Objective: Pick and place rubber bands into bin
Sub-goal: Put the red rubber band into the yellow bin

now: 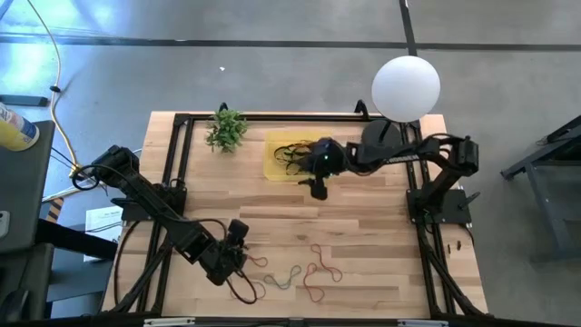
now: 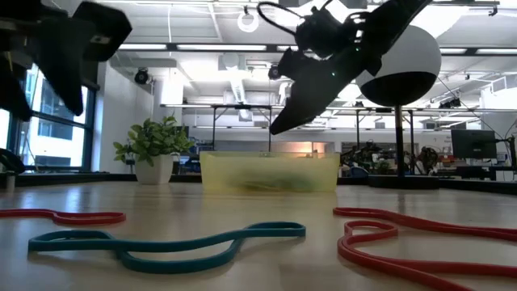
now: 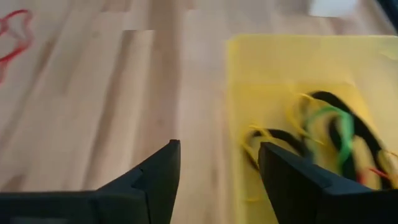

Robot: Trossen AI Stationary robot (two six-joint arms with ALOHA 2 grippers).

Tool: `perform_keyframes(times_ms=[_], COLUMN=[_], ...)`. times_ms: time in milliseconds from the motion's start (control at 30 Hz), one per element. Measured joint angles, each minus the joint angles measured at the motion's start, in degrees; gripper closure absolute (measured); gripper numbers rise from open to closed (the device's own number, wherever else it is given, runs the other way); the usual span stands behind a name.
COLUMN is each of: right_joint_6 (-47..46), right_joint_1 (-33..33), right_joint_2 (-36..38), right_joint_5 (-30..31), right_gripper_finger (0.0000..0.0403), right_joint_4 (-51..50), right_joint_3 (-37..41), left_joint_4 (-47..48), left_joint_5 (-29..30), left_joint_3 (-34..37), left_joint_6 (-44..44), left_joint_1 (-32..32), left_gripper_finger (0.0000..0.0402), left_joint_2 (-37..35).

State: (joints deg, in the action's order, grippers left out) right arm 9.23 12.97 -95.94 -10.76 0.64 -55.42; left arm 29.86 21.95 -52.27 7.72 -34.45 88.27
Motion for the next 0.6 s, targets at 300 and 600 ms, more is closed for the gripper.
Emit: perform_keyframes(times_ms=[300,600], right_joint_6=[0.2,0.1], right_joint_1=[-8.9,-19.0], right_joint_2=[0.0,0.0], right_joint_5=[0.1,8.0], right_gripper_finger=[0.0219,0.0214], right_joint_4=[-2.4,-7.1], right_joint_3=[0.0,0.0], left_joint_4=[-0.5,-5.1], left_joint_5=[-8.5,-16.6], left_joint_3=[0.0,0.0], left_joint_6=[5.6,4.7], left_joint_1=[4.8,9.1], left_gripper_finger=[0.0257,0.0257], left_joint_2=[2.1,8.3])
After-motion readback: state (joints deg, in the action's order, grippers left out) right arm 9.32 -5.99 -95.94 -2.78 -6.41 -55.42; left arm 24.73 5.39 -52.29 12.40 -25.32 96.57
